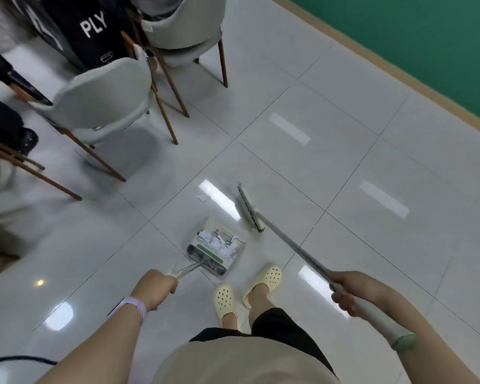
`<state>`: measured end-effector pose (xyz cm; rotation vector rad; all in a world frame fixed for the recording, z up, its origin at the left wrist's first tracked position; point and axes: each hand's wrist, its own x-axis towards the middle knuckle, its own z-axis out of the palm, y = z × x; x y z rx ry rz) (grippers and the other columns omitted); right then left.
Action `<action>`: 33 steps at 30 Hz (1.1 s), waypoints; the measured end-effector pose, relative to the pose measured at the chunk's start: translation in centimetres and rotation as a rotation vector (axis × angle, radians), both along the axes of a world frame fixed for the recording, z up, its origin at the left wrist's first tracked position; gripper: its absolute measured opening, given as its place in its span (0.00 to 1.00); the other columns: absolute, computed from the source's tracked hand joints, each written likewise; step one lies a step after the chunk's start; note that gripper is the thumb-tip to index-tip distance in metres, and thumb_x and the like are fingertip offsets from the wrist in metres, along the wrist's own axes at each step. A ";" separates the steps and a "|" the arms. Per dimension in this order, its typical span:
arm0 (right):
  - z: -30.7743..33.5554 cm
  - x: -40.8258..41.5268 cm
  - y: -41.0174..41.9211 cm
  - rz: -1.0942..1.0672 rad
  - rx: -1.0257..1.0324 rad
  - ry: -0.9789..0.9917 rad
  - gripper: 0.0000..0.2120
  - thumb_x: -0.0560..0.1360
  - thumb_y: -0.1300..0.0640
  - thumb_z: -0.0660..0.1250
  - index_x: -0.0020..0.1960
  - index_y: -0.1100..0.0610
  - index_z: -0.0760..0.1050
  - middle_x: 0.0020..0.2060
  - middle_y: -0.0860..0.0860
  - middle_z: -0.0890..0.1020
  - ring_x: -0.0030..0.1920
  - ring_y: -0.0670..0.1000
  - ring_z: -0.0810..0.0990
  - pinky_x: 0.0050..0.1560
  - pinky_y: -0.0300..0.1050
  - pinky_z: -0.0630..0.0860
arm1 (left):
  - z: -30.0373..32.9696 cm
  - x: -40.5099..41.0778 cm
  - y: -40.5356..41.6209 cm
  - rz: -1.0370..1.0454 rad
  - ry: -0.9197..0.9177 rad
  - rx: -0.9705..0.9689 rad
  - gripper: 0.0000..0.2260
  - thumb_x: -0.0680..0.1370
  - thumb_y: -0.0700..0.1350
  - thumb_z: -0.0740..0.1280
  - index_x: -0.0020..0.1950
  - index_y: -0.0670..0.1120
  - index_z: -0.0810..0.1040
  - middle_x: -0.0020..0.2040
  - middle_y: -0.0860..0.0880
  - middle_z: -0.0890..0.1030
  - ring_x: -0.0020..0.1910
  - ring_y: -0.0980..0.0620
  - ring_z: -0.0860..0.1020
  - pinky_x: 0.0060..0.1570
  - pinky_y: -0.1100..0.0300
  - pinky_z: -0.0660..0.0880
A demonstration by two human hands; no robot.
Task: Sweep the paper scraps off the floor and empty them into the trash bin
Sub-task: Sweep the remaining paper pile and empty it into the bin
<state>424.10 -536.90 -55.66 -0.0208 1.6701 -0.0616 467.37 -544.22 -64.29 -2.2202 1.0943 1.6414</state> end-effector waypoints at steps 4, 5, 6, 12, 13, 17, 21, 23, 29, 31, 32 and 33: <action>-0.7 2.7 -3.0 0.122 -0.038 0.001 0.20 0.83 0.46 0.58 0.36 0.56 0.64 0.21 0.51 0.66 0.18 0.47 0.61 0.18 0.34 0.59 | 0.2 2.1 1.7 0.191 -0.004 -0.041 0.06 0.63 0.37 0.66 0.34 0.41 0.69 0.27 0.46 0.68 0.24 0.49 0.62 0.28 0.63 0.59; -1.1 3.8 -4.1 0.183 -0.064 0.009 0.21 0.83 0.46 0.58 0.36 0.56 0.63 0.20 0.51 0.65 0.18 0.47 0.62 0.19 0.34 0.59 | 0.1 2.4 1.8 0.244 -0.009 -0.050 0.05 0.65 0.36 0.66 0.35 0.40 0.69 0.26 0.46 0.67 0.24 0.50 0.62 0.28 0.62 0.59; -1.7 4.9 -5.2 0.249 -0.093 0.016 0.22 0.83 0.46 0.58 0.35 0.56 0.62 0.20 0.52 0.65 0.18 0.48 0.62 0.20 0.35 0.60 | 0.0 2.7 1.9 0.297 -0.011 -0.058 0.05 0.67 0.34 0.65 0.35 0.39 0.69 0.26 0.46 0.67 0.24 0.50 0.62 0.28 0.62 0.59; -5.3 11.6 -12.6 0.503 -0.202 0.070 0.14 0.82 0.50 0.56 0.49 0.61 0.68 0.21 0.53 0.69 0.21 0.51 0.66 0.25 0.39 0.66 | 0.2 0.5 0.5 0.512 0.035 -0.066 0.04 0.70 0.34 0.62 0.40 0.41 0.69 0.32 0.45 0.66 0.26 0.50 0.61 0.28 0.62 0.59; -5.8 12.6 -13.6 0.521 -0.209 0.084 0.13 0.82 0.52 0.55 0.53 0.62 0.68 0.22 0.53 0.70 0.20 0.50 0.67 0.24 0.38 0.67 | 0.3 -0.2 -0.4 0.524 0.045 -0.067 0.03 0.70 0.34 0.62 0.39 0.41 0.70 0.31 0.45 0.66 0.26 0.50 0.61 0.27 0.63 0.60; -8.7 15.9 -16.0 0.662 -0.192 0.145 0.16 0.81 0.56 0.52 0.65 0.62 0.66 0.30 0.55 0.73 0.25 0.50 0.70 0.27 0.40 0.71 | 0.2 -2.6 -3.7 0.496 0.068 -0.083 0.02 0.69 0.37 0.63 0.39 0.42 0.71 0.31 0.46 0.67 0.24 0.50 0.62 0.28 0.63 0.60; -11.1 15.0 -14.8 0.942 -0.031 0.259 0.15 0.81 0.57 0.52 0.64 0.63 0.66 0.29 0.55 0.76 0.25 0.52 0.73 0.28 0.42 0.72 | -0.5 -2.9 -5.1 0.474 0.055 -0.080 0.02 0.69 0.37 0.61 0.40 0.42 0.72 0.33 0.45 0.68 0.24 0.50 0.62 0.27 0.63 0.61; -11.3 13.5 -13.8 1.043 0.019 0.307 0.13 0.80 0.58 0.53 0.61 0.64 0.66 0.26 0.55 0.76 0.23 0.52 0.73 0.28 0.41 0.73 | -0.8 -2.3 -5.3 0.460 0.046 -0.082 0.03 0.69 0.37 0.61 0.41 0.40 0.72 0.33 0.44 0.69 0.24 0.50 0.62 0.28 0.63 0.62; -7.2 8.2 -12.8 0.933 0.119 0.116 0.16 0.82 0.45 0.60 0.50 0.59 0.67 0.23 0.52 0.68 0.20 0.50 0.65 0.28 0.38 0.69 | -1.0 -2.6 -4.8 0.418 0.039 -0.076 0.06 0.70 0.38 0.61 0.45 0.38 0.73 0.31 0.43 0.69 0.22 0.48 0.64 0.30 0.60 0.63; -5.1 7.0 -12.2 0.919 0.101 0.072 0.18 0.82 0.44 0.60 0.42 0.57 0.65 0.22 0.52 0.67 0.21 0.51 0.64 0.27 0.37 0.67 | -0.9 -3.1 -4.2 0.419 0.046 -0.077 0.09 0.69 0.38 0.61 0.47 0.37 0.74 0.30 0.44 0.68 0.23 0.48 0.63 0.30 0.61 0.63; -4.3 6.6 -11.9 0.887 0.092 0.048 0.19 0.82 0.43 0.60 0.41 0.57 0.64 0.22 0.52 0.67 0.22 0.50 0.64 0.26 0.37 0.67 | -0.8 -3.3 -3.9 0.416 0.046 -0.072 0.09 0.69 0.38 0.61 0.47 0.38 0.74 0.30 0.44 0.68 0.23 0.48 0.64 0.30 0.60 0.63; -3.6 6.2 -11.6 0.849 0.086 0.023 0.20 0.81 0.43 0.61 0.41 0.56 0.63 0.22 0.51 0.67 0.21 0.50 0.64 0.25 0.36 0.66 | -0.7 -3.4 -3.5 0.411 0.046 -0.065 0.08 0.69 0.38 0.61 0.46 0.38 0.74 0.30 0.44 0.68 0.23 0.48 0.64 0.30 0.60 0.63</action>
